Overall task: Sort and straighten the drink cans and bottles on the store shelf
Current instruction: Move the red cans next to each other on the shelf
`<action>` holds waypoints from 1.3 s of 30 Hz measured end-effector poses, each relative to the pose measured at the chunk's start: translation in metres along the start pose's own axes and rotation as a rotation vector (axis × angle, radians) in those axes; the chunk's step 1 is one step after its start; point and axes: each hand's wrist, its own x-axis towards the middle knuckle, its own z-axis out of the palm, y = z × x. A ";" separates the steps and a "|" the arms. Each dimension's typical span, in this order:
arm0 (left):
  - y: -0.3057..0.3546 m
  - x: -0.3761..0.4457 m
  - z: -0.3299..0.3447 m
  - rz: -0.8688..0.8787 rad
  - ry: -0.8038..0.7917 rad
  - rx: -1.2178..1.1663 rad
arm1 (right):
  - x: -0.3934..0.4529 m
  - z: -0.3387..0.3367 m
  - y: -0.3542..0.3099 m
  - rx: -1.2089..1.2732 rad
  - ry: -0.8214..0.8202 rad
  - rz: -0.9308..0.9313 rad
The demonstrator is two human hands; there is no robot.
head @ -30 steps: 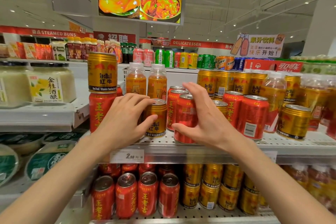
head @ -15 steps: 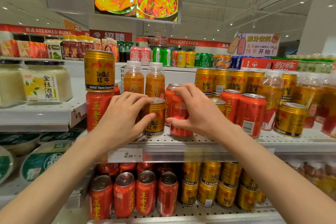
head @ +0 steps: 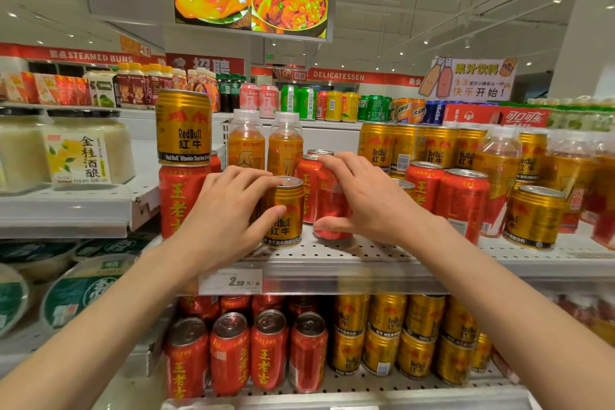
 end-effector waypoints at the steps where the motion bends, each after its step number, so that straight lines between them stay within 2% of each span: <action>1: 0.000 0.000 0.000 -0.002 0.000 -0.001 | 0.001 0.000 0.001 -0.007 0.002 0.001; 6: -0.001 -0.002 -0.005 0.010 -0.004 -0.024 | -0.003 -0.008 -0.004 0.080 0.008 0.009; 10: -0.006 -0.013 -0.015 0.000 0.063 -0.009 | -0.009 -0.014 -0.013 0.089 0.334 -0.023; 12: -0.009 -0.021 -0.017 -0.015 0.091 0.032 | -0.010 -0.016 -0.028 0.152 0.428 -0.030; 17: -0.008 -0.033 -0.013 0.008 0.099 0.119 | 0.002 -0.001 -0.070 0.223 0.190 0.050; 20: -0.007 -0.035 -0.011 0.000 0.122 0.092 | 0.005 0.012 -0.077 0.257 0.148 0.110; 27: -0.008 -0.034 -0.005 -0.023 0.148 0.054 | -0.001 0.011 -0.077 0.372 0.187 0.176; 39: 0.000 -0.030 -0.005 -0.087 0.156 0.023 | -0.038 0.015 -0.071 0.603 0.428 0.129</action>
